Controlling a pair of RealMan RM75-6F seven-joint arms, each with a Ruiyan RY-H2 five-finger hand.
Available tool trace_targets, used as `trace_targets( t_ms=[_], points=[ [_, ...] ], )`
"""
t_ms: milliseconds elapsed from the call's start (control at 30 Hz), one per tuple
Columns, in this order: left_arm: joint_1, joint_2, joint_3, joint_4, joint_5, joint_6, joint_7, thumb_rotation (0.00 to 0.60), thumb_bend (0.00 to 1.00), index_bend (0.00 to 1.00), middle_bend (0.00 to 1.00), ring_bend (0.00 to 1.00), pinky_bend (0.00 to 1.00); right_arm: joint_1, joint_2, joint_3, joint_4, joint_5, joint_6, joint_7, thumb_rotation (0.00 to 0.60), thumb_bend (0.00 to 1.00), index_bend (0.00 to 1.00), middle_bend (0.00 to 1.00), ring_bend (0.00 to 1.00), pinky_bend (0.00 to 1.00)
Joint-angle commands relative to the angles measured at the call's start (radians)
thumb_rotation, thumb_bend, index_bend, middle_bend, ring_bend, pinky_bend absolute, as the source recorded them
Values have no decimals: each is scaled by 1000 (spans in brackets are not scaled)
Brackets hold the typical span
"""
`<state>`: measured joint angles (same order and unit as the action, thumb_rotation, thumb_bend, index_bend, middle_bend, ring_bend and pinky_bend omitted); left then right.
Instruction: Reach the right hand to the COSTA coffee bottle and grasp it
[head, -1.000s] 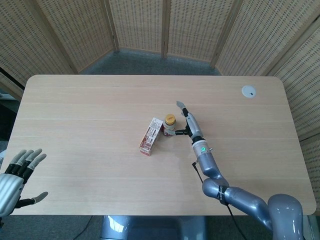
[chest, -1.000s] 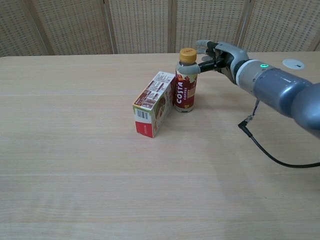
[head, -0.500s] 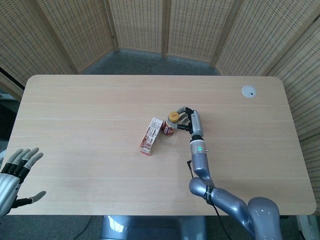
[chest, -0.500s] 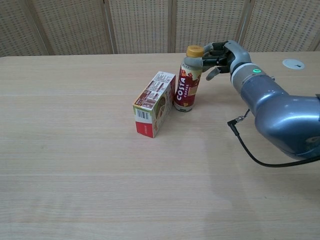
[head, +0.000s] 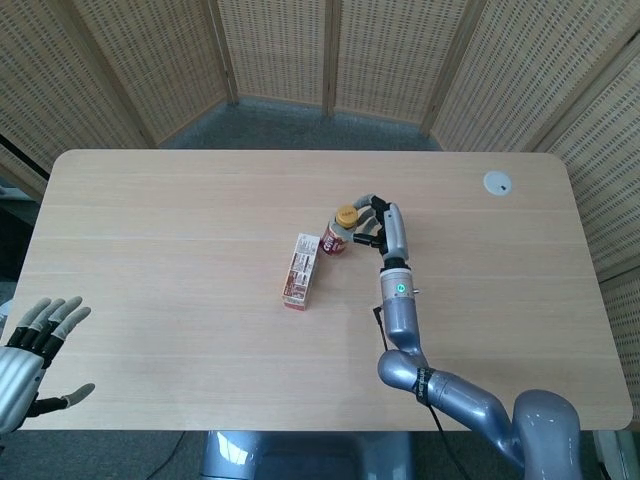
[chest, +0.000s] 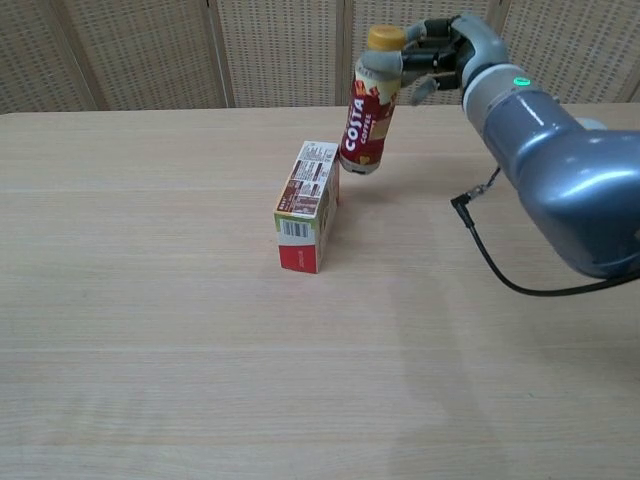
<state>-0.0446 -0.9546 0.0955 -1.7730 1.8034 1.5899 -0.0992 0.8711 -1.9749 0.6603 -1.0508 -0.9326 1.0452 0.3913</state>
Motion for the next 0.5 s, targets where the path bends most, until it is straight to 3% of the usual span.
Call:
trace_targets(
  t_ms=[33, 267, 500],
  points=[
    [0, 0, 1, 0, 2, 0, 1, 600, 49, 107, 0, 0, 0, 13, 54, 44, -102, 12, 45, -80, 600, 4, 566, 735, 579, 661],
    [3, 2, 7, -3, 16, 6, 2, 600, 50, 107, 0, 0, 0, 39, 133, 104, -278, 50, 106, -222, 600, 4, 566, 735, 578, 661],
    [7, 5, 12, -4, 29, 16, -2, 600, 50, 107, 0, 0, 0, 69, 170, 137, -374, 85, 159, -315, 600, 4, 566, 735, 579, 660]
  ],
)
